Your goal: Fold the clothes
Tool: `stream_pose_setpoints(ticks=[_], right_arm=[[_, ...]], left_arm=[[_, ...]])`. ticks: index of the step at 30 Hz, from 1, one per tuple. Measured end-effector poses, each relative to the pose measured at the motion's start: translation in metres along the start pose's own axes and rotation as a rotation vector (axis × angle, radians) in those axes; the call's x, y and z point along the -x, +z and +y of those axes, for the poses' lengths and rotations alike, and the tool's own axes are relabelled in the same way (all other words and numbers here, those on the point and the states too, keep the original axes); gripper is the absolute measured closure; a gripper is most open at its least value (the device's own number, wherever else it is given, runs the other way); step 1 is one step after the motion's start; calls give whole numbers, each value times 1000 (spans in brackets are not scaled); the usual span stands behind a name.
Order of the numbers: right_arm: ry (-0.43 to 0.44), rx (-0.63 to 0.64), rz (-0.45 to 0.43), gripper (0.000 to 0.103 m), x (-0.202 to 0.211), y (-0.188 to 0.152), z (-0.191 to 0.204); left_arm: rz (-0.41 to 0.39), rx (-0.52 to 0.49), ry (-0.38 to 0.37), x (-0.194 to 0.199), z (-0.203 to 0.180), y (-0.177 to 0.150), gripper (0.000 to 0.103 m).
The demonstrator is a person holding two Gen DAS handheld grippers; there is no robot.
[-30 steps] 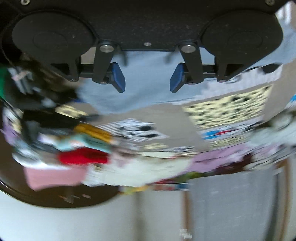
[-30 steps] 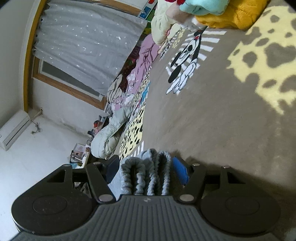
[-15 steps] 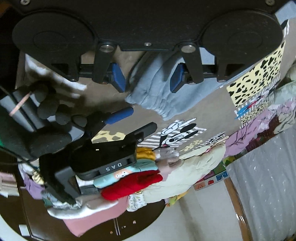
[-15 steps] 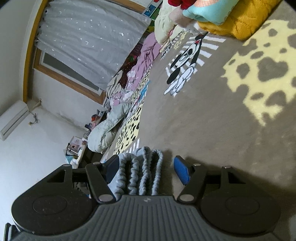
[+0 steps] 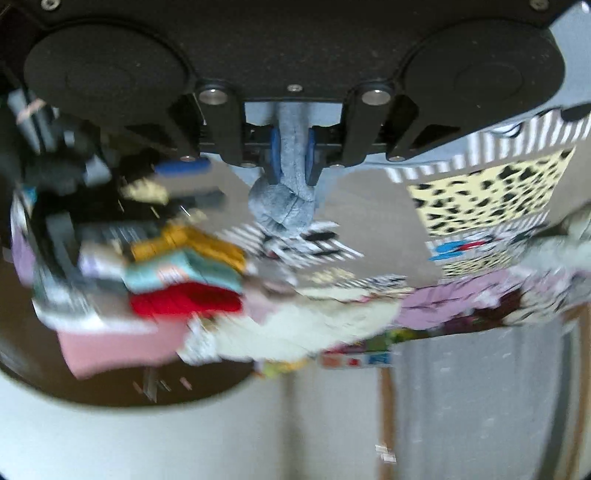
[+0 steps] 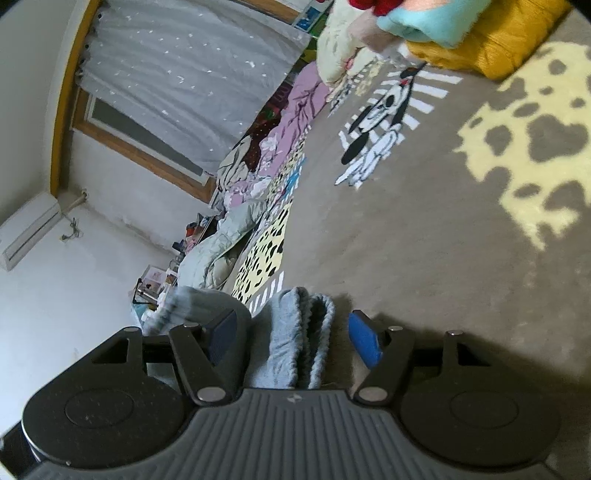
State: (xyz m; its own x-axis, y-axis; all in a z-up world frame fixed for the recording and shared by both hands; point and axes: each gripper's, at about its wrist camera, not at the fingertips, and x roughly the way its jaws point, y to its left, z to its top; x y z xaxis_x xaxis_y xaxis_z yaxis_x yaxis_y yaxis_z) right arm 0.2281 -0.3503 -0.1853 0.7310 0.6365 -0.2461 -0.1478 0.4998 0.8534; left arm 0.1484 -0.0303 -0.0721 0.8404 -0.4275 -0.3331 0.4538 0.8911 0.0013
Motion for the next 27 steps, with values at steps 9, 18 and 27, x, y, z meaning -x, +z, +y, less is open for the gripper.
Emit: stream_pose_setpoints(ticks=[9,18,27], right_arm=[[-35,172,2,35,-4,-10,29],[-71,222,17,35,-14,-18,39],[-117,224,33,35,-23,-21,38]], left_arm=[[-121,290,112,53,89,-3,91],[-212,495,275,98,163,-22,91],[-215,657,419,120,216,-51,93]])
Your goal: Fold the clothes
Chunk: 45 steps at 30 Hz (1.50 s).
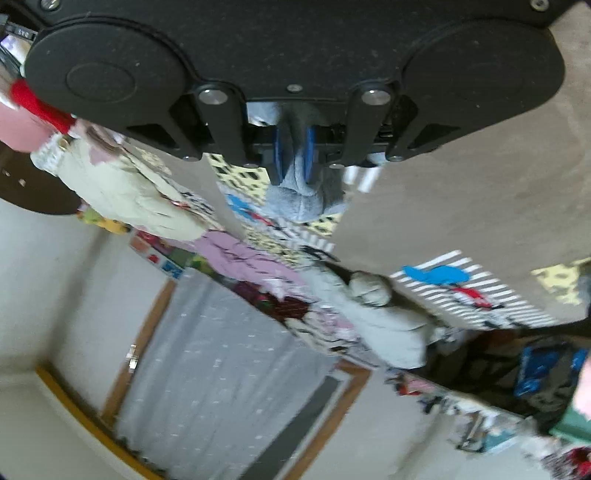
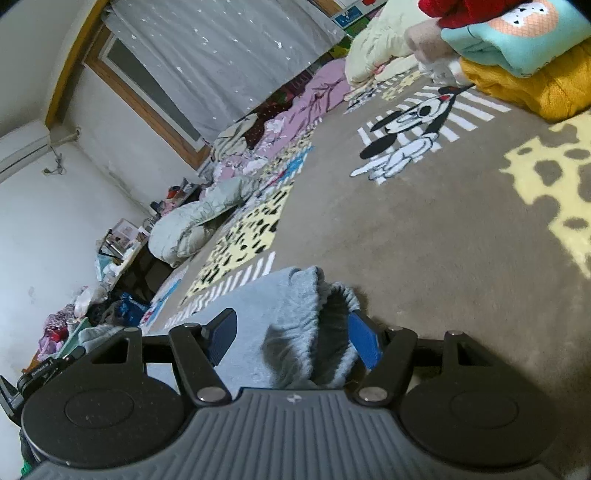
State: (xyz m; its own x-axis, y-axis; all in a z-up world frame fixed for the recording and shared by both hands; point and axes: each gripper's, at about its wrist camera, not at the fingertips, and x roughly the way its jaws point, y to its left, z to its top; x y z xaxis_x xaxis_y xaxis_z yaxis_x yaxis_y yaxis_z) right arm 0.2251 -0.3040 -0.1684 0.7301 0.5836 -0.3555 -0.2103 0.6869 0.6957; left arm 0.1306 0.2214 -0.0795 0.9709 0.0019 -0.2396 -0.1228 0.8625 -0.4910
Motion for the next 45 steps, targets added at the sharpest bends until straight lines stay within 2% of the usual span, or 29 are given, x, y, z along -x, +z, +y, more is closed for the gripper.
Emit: stream_pose_setpoints(ticks=[7,8,10,11,12,14,17,20,24,31,33,35,37,39,41,45], right_arm=[[-45,-14,3,35,-4,-2,-2],[-48,-15,4,35,-5,-2,-3],[-55,-15,5,36,-7,-2,-4],[-58,-11,6,36,-8,-2,-3],[-60,-8,7,35,-8,-2,-3],[-61,-5,11,33,-9,-2,-3],[-54,-10,17,27,-12,1,-2],[-50,-10,24,20,-16,3,1],[-44,5,41,12,-25,6,4],[-25,24,53,12,-36,10,5],[-24,32,50,12,-40,11,7],[-14,42,53,13,-44,12,8],[0,49,59,19,-49,13,10],[-8,53,65,40,-53,14,10],[-17,54,71,54,-57,15,9],[8,68,80,63,-60,19,11]], left_arm=[[22,51,25,-1,26,0,93],[38,49,47,-4,29,-1,92],[107,45,146,-15,38,-2,83],[145,42,210,-20,43,-3,67],[166,54,241,-21,50,-3,53],[148,104,222,-15,58,0,53],[120,90,178,-8,58,9,48],[133,98,143,-11,62,12,45],[181,109,127,-26,70,14,42],[306,223,94,-58,93,14,42],[337,270,64,-61,97,15,42],[376,254,34,-65,93,16,42],[405,211,26,-68,86,12,42],[424,164,23,-70,80,9,42],[423,133,21,-72,78,8,46],[406,66,12,-73,72,6,65]])
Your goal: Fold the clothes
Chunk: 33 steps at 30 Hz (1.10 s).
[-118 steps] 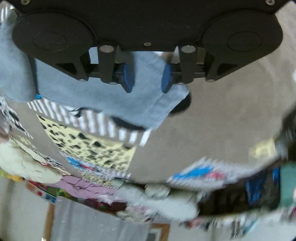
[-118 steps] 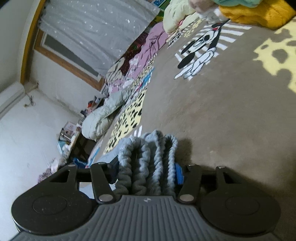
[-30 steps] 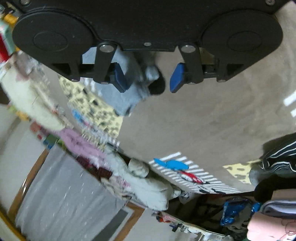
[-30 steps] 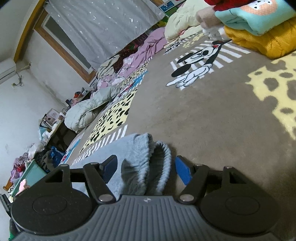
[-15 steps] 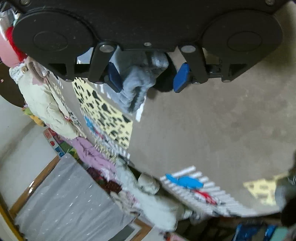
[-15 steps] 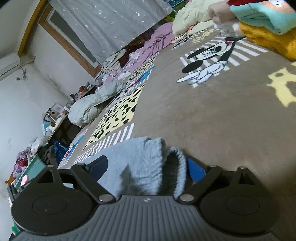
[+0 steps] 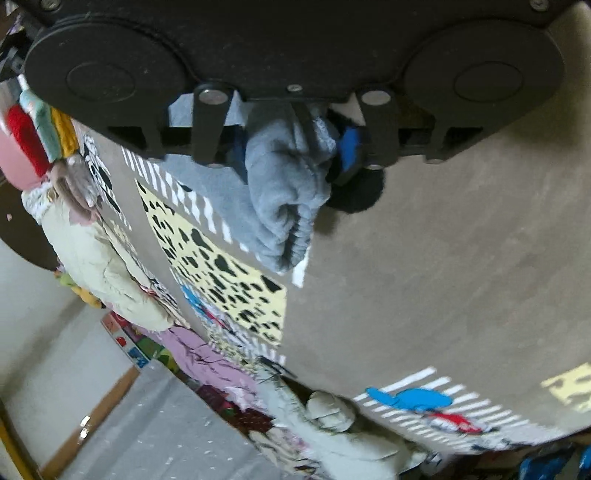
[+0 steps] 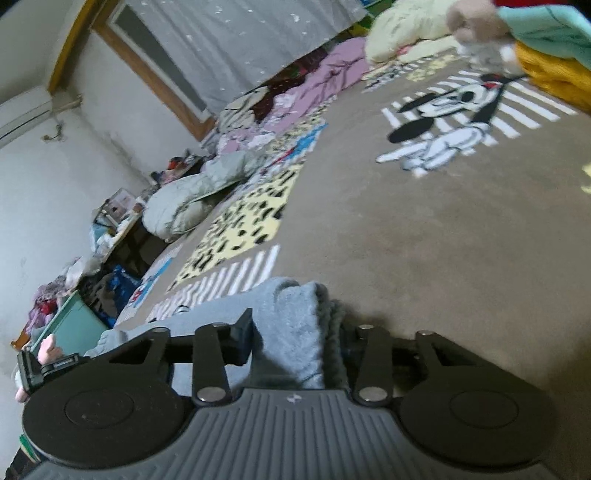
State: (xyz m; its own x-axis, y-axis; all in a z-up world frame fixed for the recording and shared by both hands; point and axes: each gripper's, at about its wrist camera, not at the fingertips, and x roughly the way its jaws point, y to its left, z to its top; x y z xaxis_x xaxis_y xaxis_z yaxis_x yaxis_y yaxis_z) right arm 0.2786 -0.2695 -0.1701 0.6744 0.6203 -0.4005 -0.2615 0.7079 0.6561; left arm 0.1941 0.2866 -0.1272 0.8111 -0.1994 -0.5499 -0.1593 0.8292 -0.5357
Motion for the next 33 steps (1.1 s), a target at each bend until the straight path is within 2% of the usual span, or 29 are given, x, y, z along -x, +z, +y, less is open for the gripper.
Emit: stream_pose_setpoints(ticks=[5,9,12,17,19,20,21,23,24,27,33], right_arm=[[46,10,-25,65,1,13,5],[82,28,-88,66,-3,37,13],[89,26,-124,67,-7,57,13],[54,-29,-153,67,-19,83,-3],[-31,-14,-141,62,-35,85,-12],[-89,7,-128,50,-45,86,-17],[-144,1,-99,48,-54,87,-25],[-118,-92,-69,45,-59,87,-44],[-105,-95,-75,37,-56,90,-46],[-83,-21,-105,34,-45,102,-42],[-54,120,-72,34,-45,112,-39]], left_arm=[[-71,-8,-25,2,-13,7,68],[-129,-8,-59,0,-27,23,70],[-172,10,-76,-4,-35,36,73],[-182,64,-74,-26,-36,49,73],[-144,52,-19,-45,-37,51,69],[-103,50,30,-57,-35,51,61],[-63,49,78,-68,-32,50,61],[-59,71,92,-72,-28,51,58],[-72,53,90,-69,-30,54,55],[-107,-4,93,-63,-38,65,51],[-114,-88,109,-66,-47,77,51]])
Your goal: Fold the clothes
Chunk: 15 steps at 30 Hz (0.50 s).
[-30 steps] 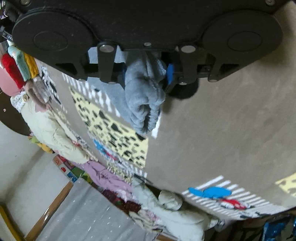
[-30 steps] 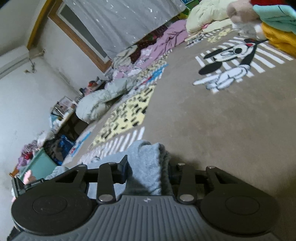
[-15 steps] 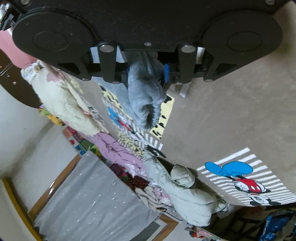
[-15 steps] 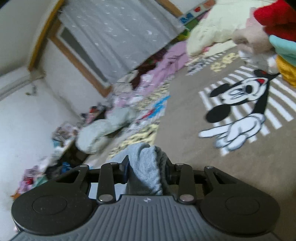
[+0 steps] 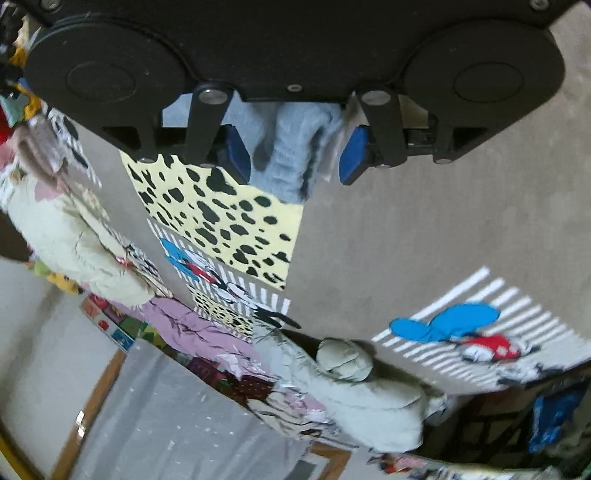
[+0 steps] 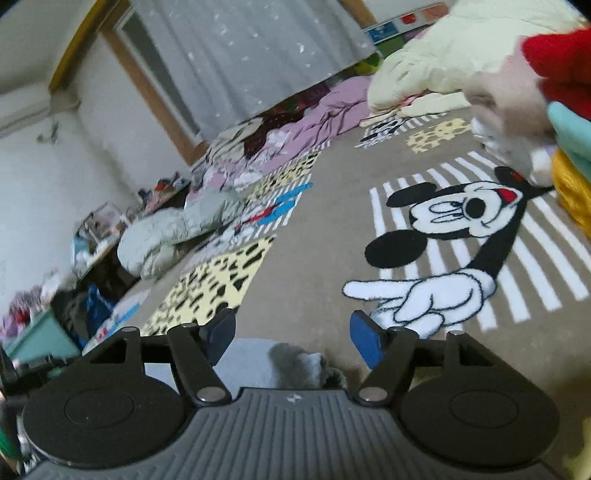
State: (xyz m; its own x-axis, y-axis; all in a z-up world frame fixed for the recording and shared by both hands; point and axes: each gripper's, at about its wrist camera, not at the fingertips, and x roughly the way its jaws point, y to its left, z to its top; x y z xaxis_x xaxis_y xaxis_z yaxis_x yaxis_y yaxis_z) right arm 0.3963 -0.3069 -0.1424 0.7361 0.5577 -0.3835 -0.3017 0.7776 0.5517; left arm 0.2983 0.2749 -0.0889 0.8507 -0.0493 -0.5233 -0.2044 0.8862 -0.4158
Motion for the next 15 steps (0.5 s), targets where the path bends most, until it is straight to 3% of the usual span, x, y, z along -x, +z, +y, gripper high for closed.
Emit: stream_pose_setpoints(ticks=[6,10,12,14,15], right_arm=[[-6,168,86,37,-12,-3,23],[-29,196,126,41,-18,-9,27],[-29,197,119,59,-18,-11,28],[-24,200,108,62,-17,-12,29],[-21,206,93,63,-15,-12,30]], left_arm=[[9,-86,-2,-7,-10,8,50],[37,-142,4,-18,-16,10,50],[54,-161,-6,-22,-19,11,51],[61,-193,-3,-25,-22,10,54],[58,-213,10,-26,-24,10,64]])
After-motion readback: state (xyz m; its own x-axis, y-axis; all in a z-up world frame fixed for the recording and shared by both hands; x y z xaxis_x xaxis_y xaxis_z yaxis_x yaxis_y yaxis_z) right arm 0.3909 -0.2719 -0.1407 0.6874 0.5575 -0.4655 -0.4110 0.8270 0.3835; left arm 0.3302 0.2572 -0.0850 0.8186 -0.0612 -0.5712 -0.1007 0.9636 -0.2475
